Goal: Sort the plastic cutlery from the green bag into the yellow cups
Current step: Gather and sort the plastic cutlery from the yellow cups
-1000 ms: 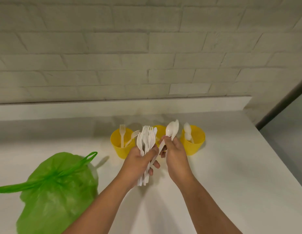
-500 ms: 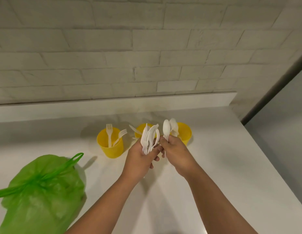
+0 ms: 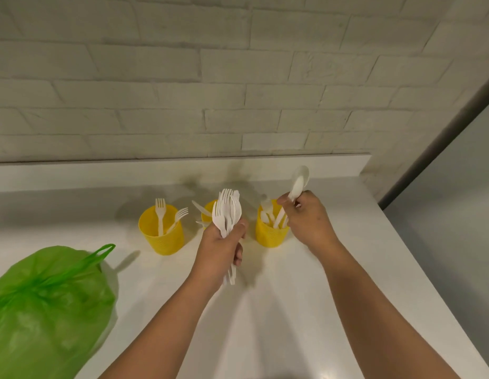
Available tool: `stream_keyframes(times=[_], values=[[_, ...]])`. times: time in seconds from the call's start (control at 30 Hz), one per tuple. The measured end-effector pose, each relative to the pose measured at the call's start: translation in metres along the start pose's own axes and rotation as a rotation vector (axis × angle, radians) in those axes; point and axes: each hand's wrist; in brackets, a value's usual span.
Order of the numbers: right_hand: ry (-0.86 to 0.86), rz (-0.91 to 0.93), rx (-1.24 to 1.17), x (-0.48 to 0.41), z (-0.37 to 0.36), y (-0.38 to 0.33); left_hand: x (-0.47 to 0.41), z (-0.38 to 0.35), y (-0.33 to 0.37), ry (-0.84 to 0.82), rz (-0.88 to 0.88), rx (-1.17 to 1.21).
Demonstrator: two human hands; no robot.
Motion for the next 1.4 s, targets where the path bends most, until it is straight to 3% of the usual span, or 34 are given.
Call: stream_keyframes(times=[0.23,0.5,0.6,0.77,0.87,0.97,1.13,1.3,1.4], values=[[0.188,0.049,0.094,-0.022,-0.003,0.012,-0.006,-0.005,0.002,-0.006,0.044,0.046],[-0.021,-0.041,0.260,-0.033,-0.020,0.032,-0.006,-0.009,0.006,-0.100,0.099,0.118],[0.025,-0.043,0.326,-0.023,-0.022,0.028,-0.005,-0.006,0.007,-0.136,0.141,0.233],[0.213,0.155,0.034,0.025,-0.028,0.000,-0.004,-0.002,0.005,-0.215,0.190,0.348],[0.006,0.152,-0.153,0.043,-0.030,-0.016,-0.003,-0.004,0.004,-0.241,0.215,0.410],[-0.165,0.166,-0.156,0.051,-0.035,-0.022,0.002,-0.007,0.003,-0.223,0.215,0.378],[-0.195,0.089,-0.130,0.051,-0.039,-0.019,0.011,-0.005,0.004,-0.227,0.201,0.291],[-0.327,0.025,-0.440,0.056,-0.035,-0.026,0.017,0.003,0.008,-0.240,0.186,0.266],[-0.296,-0.053,-0.632,0.057,-0.032,-0.030,0.020,0.007,0.012,-0.251,0.186,0.313]])
Point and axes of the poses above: each hand's wrist, its own x-axis away from the middle knuckle, its own z-axis out of the back of the hand, y = z × x, and after that the axes turned 3 degrees about -z, right-handed
